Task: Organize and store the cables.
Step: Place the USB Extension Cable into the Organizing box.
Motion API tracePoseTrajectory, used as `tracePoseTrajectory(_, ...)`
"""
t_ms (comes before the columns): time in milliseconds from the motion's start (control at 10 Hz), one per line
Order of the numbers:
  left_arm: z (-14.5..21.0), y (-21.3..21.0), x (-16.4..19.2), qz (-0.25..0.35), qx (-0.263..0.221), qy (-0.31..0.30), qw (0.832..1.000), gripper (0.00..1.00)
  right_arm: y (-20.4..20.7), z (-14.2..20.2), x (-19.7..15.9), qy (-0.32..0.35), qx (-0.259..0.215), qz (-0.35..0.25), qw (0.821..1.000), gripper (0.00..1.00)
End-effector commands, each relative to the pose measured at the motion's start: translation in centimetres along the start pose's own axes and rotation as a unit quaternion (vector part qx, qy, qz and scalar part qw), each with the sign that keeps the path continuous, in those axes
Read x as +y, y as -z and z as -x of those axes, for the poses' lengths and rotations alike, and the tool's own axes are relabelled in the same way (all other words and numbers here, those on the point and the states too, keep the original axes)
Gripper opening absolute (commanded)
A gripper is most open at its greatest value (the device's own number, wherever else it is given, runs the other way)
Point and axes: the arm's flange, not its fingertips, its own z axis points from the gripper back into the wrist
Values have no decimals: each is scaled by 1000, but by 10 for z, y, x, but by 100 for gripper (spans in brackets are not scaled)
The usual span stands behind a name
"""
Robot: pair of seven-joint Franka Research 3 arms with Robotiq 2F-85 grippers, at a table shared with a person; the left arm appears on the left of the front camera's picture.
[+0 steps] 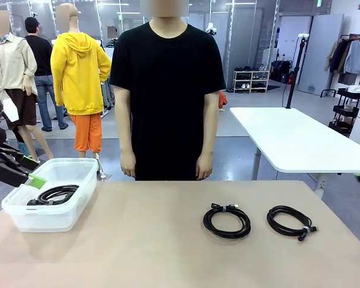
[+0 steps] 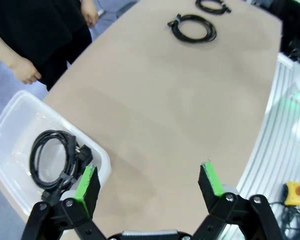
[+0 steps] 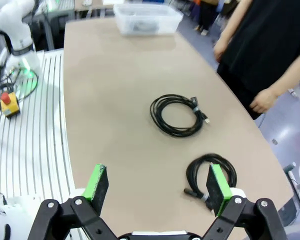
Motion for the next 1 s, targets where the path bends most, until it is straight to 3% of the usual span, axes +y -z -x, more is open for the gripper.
tracePoseTrajectory(0,0,-2,-2,0,9,-5,1000,100,69,-78,-22,-13,92,-77,993,100)
tracePoseTrajectory(200,0,-2,-2,0,9,-5,1000,100,158,-122,-37,-46,207,-87,973,100)
tracePoseTrajectory(400,0,-2,-2,0,9,-5,1000,100,226,-143,-52,-73,260,-108,957,100)
tracePoseTrajectory(600,0,-2,-2,0,9,-5,1000,100,258,-137,-66,-80,305,-85,945,100)
tracePoseTrajectory(800,0,-2,-2,0,9,-5,1000,100,263,-128,-69,-84,316,-90,941,100)
tracePoseTrajectory(900,0,-2,-2,0,9,-5,1000,100,270,-125,-64,-95,296,-99,945,100)
